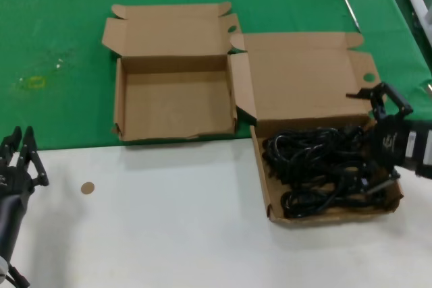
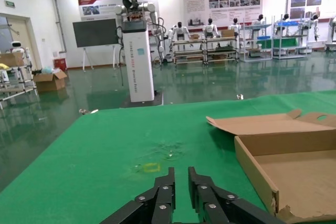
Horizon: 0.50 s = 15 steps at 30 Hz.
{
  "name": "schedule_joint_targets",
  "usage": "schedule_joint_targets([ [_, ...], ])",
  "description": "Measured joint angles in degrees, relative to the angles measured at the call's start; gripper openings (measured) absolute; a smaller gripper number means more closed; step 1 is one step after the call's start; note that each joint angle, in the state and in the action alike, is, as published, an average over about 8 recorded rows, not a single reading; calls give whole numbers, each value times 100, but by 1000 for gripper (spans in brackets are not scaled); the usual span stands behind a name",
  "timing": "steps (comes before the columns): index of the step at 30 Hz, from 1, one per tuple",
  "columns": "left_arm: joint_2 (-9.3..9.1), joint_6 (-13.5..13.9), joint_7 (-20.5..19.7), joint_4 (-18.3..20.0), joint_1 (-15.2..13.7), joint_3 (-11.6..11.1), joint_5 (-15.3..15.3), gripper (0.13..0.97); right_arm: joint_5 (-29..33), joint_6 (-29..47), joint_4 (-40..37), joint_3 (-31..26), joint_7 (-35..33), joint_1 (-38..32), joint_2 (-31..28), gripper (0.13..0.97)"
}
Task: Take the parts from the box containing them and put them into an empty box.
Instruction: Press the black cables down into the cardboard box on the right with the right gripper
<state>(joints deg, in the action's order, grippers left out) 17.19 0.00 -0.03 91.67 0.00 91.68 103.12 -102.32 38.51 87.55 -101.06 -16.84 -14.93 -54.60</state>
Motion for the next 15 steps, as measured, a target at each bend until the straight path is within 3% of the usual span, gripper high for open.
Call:
schedule_joint_targets([
  [9,0,0,0,0,0,0,-1,169,344,616,-445,-255,-690,-475,51,964],
  [15,0,0,0,0,0,0,-1,158,496,720,-712,-355,-1005,-718,270,959],
])
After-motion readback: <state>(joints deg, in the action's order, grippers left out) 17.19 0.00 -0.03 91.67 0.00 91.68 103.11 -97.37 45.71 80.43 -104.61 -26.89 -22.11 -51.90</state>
